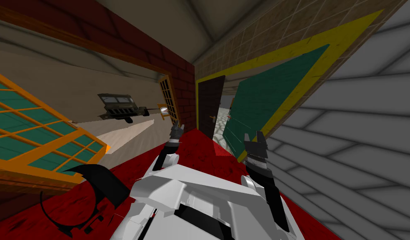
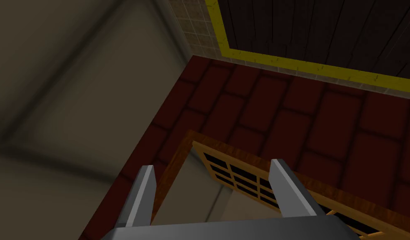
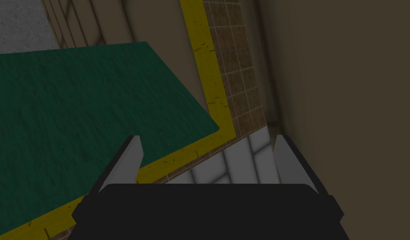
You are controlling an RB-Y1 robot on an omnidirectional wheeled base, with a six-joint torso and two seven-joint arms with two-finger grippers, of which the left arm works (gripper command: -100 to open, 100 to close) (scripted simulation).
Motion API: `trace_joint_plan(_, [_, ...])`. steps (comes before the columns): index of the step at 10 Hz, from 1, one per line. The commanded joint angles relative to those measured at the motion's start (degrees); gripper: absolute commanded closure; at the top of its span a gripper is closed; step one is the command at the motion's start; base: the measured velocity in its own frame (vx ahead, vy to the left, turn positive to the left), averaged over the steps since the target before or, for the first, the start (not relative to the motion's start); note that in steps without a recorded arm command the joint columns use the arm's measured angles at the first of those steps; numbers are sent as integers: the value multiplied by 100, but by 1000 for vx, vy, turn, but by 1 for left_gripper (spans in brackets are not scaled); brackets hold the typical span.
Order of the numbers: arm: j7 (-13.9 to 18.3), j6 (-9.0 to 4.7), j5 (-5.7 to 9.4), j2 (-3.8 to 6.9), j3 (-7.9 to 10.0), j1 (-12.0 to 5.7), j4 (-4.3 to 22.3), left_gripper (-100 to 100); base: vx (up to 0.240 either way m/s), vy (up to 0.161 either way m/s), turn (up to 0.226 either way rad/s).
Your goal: Push the door open
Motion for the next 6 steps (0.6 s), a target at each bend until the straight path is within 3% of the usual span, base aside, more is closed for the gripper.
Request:
trace_joint_plan(1, [20, -7, -2, 53, -29, -104, 181, -100, 52, 0, -65])
trace_joint_plan(6, [96, -34, -8, 219, -138, -504, 874, -100, 128, 17, -64])
